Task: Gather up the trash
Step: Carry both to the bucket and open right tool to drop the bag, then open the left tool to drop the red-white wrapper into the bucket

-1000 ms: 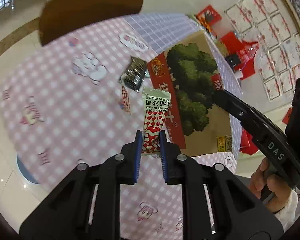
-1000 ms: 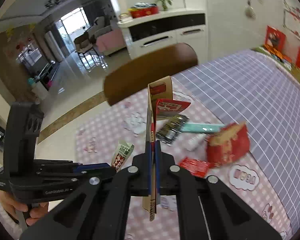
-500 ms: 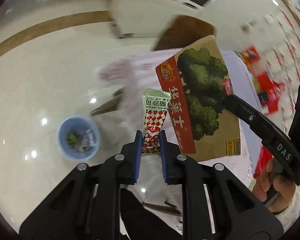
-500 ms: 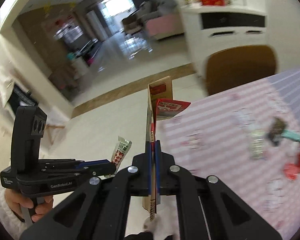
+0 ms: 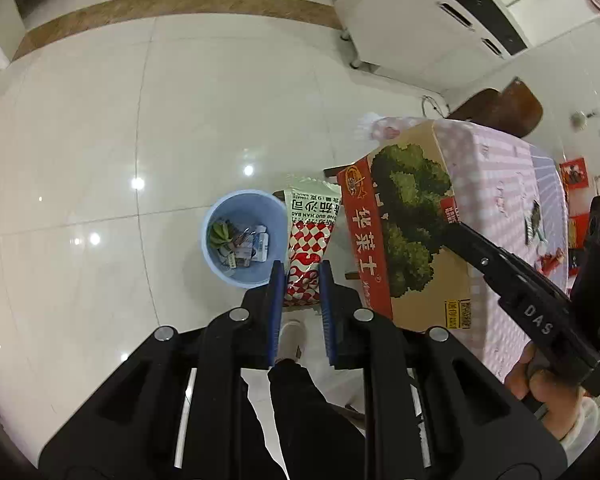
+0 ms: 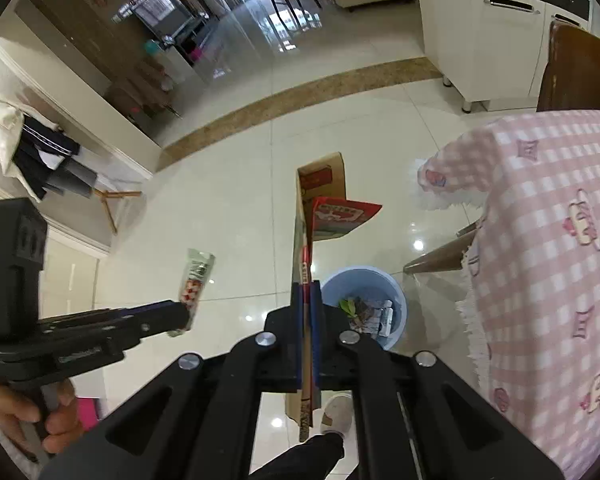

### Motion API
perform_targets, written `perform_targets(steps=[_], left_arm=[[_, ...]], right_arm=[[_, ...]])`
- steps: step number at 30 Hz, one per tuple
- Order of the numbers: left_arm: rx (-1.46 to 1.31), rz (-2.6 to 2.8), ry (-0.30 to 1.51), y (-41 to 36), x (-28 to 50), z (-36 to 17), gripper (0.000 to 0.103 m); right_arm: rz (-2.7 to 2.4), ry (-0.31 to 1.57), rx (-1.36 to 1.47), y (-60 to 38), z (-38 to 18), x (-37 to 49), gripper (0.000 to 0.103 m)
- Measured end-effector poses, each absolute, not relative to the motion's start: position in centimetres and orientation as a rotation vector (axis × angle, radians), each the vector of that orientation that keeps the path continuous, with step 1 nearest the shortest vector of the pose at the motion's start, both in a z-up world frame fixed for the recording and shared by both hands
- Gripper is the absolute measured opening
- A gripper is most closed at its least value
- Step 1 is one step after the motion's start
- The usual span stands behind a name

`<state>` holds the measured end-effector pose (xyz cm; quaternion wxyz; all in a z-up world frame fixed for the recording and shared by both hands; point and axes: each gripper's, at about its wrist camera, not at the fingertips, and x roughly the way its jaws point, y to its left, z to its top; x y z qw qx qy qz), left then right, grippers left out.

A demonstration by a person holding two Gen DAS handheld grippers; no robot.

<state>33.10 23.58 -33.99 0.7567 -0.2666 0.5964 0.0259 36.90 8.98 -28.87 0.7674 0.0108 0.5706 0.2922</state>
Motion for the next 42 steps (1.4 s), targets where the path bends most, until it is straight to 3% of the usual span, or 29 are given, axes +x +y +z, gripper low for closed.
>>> perform_targets(steps=[7,12,14,16,42], left_arm=[[-0.603,0.054,1.312,24.5,32.9,-35.4,0.017],[-0.604,0.056,1.309,25.2,32.9,-35.5,0.017],[-0.604,0.058,1.312,25.2,33.0,-35.5,0.017],[-0.608,0.060,1.314,25.0,32.9,-35.6,0.017],[-0.467,-0.042,1.359,18.5,36.1,-33.7,0.018]], right_arm=[[0.612,1.274,0.007,11.2,-31.7,36.8,0.005],[0.572,1.285,-0.006,11.7,-32.7,37.1,0.011],[0.560,1.290,-0.003,11.7,-33.1,37.3,0.030],[0.548,1.298,0.020,11.3,-33.5,37.3,0.039],[0.439,1.211,0.049,3.6,-28.1,36.0,0.050]])
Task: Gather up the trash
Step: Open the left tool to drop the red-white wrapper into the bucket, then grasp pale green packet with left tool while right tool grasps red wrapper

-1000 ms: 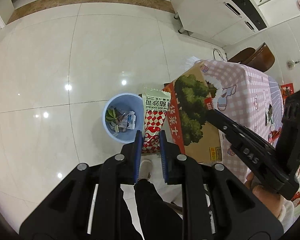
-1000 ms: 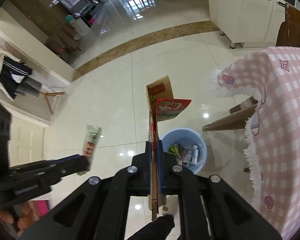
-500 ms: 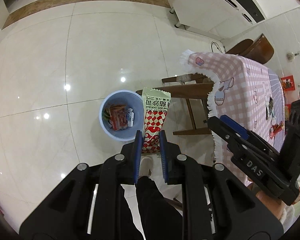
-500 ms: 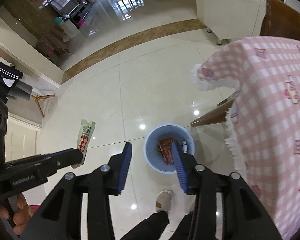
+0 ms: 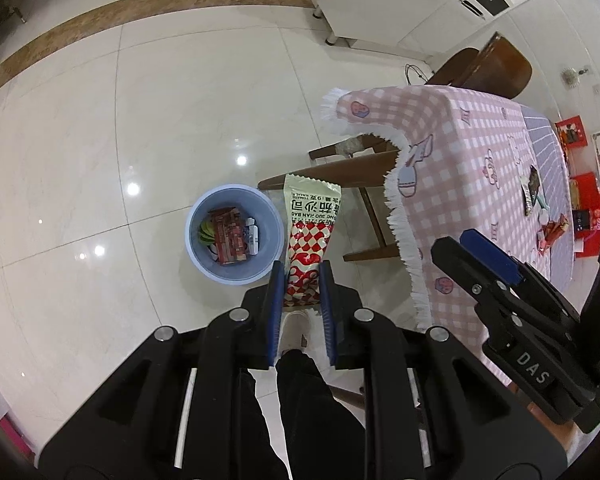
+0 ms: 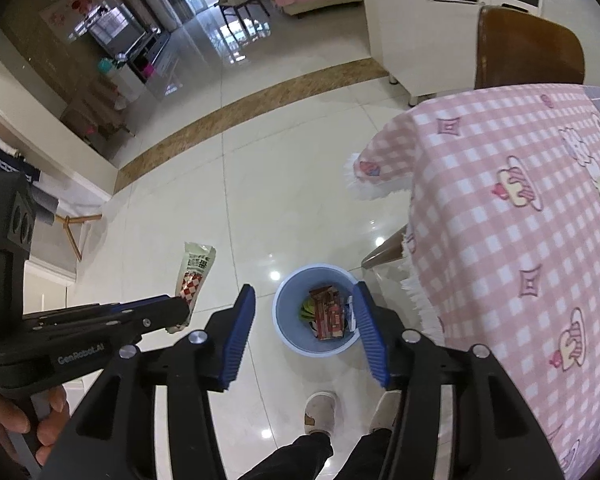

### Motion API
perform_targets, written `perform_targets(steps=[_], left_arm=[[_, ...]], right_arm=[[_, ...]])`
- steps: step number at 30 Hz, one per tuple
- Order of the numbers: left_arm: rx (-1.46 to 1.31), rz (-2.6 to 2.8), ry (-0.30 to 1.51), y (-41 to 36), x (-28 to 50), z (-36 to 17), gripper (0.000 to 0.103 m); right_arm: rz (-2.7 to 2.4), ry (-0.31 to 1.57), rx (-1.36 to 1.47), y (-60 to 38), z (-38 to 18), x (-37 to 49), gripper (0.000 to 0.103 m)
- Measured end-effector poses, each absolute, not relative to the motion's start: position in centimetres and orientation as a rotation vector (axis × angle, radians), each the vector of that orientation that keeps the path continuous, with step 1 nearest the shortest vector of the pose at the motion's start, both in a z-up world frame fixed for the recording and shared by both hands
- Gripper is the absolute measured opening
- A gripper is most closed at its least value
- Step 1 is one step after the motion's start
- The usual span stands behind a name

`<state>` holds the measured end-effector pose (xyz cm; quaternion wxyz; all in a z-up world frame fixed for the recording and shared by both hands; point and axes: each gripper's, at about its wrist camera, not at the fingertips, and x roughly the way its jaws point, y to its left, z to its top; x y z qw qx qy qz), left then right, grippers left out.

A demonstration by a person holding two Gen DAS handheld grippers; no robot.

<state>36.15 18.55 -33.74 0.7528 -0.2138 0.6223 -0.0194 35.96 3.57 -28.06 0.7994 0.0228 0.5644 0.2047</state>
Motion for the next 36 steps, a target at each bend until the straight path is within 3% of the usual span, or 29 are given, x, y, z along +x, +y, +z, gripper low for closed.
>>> perform_targets(steps=[3,4,5,6,19,25,36], left_arm=[[-0.460,-0.020,1.360,18.2,36.6,-33.3,0.022],[-0.460,-0.011,1.359,18.2,36.7,-33.2,0.034],[-0.458,-0.002,1.354,18.2,36.8,-33.0,0.061],[-0.456,0.010,1.343,18.1,36.8,-32.7,0.069],[-0.329,-0.104,1.261,11.9,38.5,-27.6,0.070],[-0.221,-0.224,1.246,3.2,41.4,-26.4,0.070],[-0.084,-0.356,1.295,-14.8,47.9,-29.5,0.070]], right_arm=[[0.429,1.189,0.074,2.6,-27.2,35.7,0.050],[0.427,1.181,0.082,2.4,-26.9,35.6,0.050],[0.424,1.175,0.087,2.2,-26.7,35.4,0.050],[0.419,1.170,0.093,1.9,-26.4,35.3,0.050],[0.297,1.070,0.198,-5.2,-22.4,34.3,0.050],[0.136,1.014,0.259,-13.8,-22.0,34.5,0.051],[-0.106,1.012,0.326,-30.5,-25.0,36.2,0.051]])
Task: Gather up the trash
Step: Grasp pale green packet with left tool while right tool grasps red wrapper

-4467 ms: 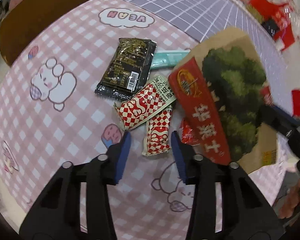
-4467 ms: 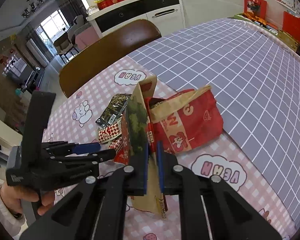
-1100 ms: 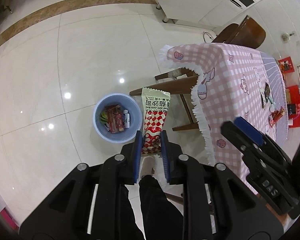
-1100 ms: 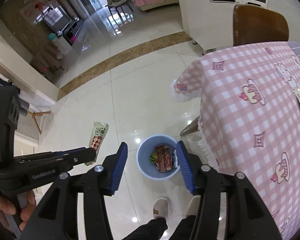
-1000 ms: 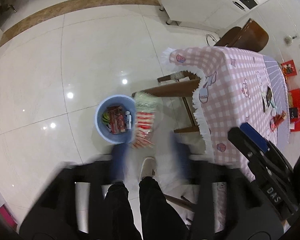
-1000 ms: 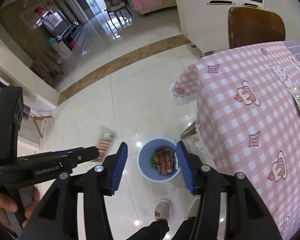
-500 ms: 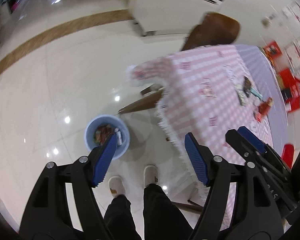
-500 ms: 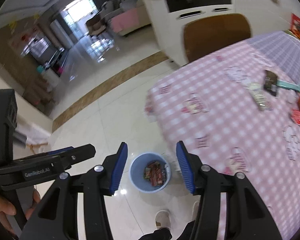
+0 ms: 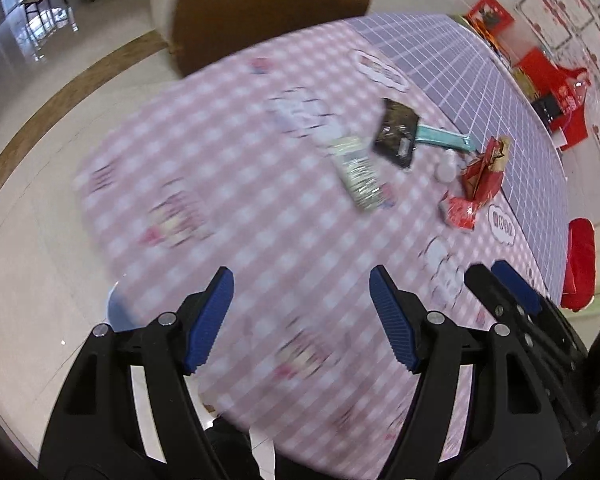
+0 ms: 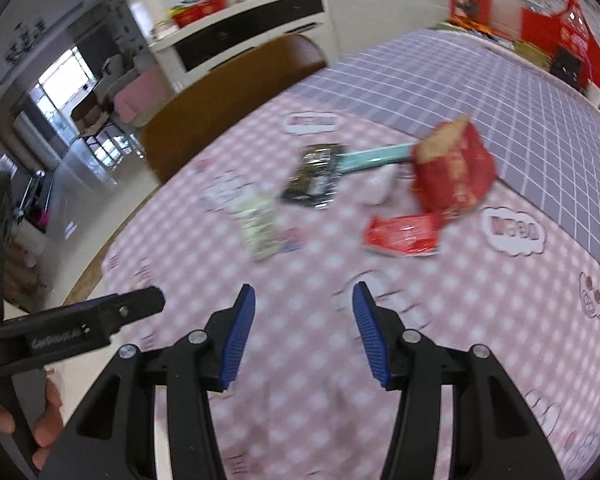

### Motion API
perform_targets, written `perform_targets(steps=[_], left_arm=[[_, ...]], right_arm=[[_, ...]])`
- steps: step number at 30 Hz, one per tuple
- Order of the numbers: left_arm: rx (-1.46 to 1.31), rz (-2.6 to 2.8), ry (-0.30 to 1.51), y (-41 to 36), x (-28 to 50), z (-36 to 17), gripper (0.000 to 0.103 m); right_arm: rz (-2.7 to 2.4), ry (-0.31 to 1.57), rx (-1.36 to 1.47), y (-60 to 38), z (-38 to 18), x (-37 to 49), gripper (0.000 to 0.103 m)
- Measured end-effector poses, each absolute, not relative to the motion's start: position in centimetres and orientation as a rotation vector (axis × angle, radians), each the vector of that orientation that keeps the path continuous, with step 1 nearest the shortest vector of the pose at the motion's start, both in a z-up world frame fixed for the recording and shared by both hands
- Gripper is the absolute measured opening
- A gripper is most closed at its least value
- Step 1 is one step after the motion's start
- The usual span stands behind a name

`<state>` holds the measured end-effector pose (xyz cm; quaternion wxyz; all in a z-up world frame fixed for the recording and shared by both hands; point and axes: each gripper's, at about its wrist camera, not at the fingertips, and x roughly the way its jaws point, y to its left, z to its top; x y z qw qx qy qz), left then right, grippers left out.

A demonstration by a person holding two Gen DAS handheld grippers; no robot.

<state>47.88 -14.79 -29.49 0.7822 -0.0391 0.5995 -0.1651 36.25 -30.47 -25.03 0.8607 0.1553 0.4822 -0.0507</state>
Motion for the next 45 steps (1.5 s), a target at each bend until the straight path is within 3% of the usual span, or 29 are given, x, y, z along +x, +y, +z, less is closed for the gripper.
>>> perform_targets(steps=[10,16,17,23,27,28,30,31,37,45], left_arm=[[0.022,-0.321,1.300,-22.7,52.3,-32.6,0.069],[0.050,-0.298,1.341,-23.5,53.6,-34.5,0.045],[0.057,-0.302,1.333,-23.6,53.6,-34.5,0.035],[0.044,-0.336,1.311,-23.8,53.6,-33.8,0.016],[-0.001,-0.354,1.296,-22.5,53.0,-32.8,0.015],[-0.013,-0.358,1.295,-22.0,52.8,-32.6,0.014],[-0.037,-0.363,1.295,-21.1,52.5,-32.2,0.014],[-0.052,-0.365,1.293,-20.6,52.3,-32.0,0.014],[-0.124,-0.372,1.266,-17.3,50.8,-30.4,0.014],[-0.232,-0.300,1.235,-6.8,47.5,-28.0,0.014]], right_arm=[[-0.103,1.040,0.321,-36.3,-28.1,39.4,0.051],[-0.077,1.055,0.323,-36.7,-29.8,41.3,0.051],[-0.071,1.056,0.312,-36.5,-30.0,41.6,0.051],[-0.064,1.064,0.240,-35.5,-31.0,42.8,0.051],[-0.083,1.087,0.183,-35.2,-32.3,43.3,0.047],[-0.088,1.080,0.169,-35.1,-32.4,43.3,0.033],[-0.092,1.082,0.173,-35.3,-32.4,43.3,0.026],[-0.094,1.085,0.196,-35.7,-32.4,43.3,0.018],[-0.063,1.051,0.247,-34.6,-29.7,42.7,0.015],[0.195,1.002,0.268,-22.7,-24.9,41.3,0.015]])
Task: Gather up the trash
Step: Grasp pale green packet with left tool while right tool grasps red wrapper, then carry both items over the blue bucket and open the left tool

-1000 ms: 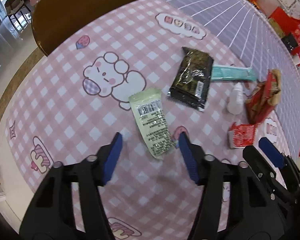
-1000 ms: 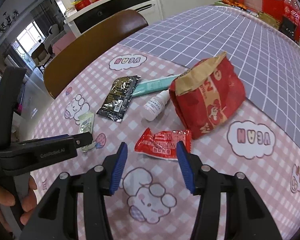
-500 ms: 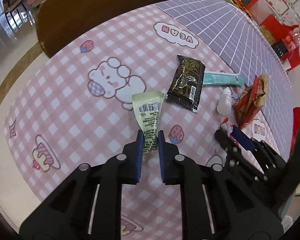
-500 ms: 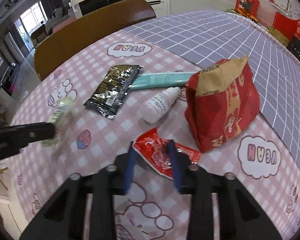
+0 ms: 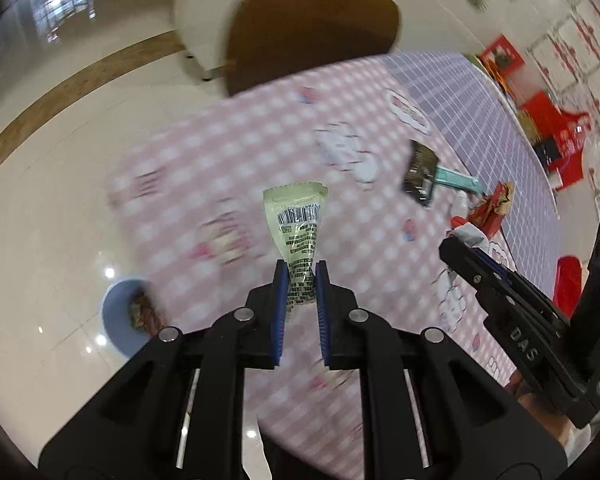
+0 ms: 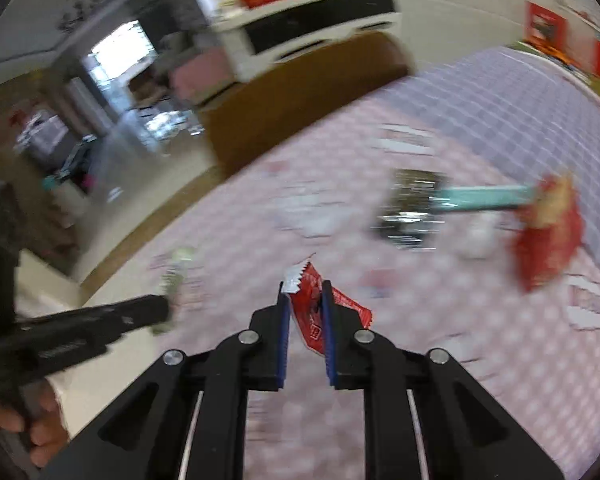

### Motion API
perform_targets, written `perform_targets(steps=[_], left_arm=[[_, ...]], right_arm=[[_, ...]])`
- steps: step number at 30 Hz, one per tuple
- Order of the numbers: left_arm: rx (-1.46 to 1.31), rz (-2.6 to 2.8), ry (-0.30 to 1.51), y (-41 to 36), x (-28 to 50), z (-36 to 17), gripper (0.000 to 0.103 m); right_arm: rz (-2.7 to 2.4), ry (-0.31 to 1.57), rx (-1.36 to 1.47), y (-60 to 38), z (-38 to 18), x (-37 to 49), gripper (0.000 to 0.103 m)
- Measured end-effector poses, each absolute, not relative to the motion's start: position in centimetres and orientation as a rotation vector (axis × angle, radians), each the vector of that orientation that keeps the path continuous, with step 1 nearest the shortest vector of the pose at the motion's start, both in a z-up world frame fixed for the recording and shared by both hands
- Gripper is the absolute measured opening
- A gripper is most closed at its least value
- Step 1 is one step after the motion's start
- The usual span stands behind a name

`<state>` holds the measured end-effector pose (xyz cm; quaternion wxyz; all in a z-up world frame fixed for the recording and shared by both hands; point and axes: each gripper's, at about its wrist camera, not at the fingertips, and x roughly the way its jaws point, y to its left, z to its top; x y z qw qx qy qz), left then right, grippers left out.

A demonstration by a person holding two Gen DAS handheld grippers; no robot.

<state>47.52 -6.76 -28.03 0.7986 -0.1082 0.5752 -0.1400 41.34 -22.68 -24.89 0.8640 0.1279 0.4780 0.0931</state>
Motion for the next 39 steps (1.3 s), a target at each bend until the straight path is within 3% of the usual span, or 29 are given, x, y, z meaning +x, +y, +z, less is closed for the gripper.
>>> perform_targets(steps=[11,17,39], left_arm=[[-0.331,-0.102,1.245,10.1,40.7,-28.1,0.014],[-0.390,-0.038,1.264,15.7,38.2,-29.0,0.014],[-0.487,-0.066,1.297,19.1,38.0,-29.4,0.017]], right_arm=[[0.505,1.066,0.201,-3.1,-24.8,38.2,0.015],[0.562,1.094,0.146,2.9,-24.8,37.2,0.015],[0.554,1.111,0.105,7.1,-24.5,36.7,0.015]])
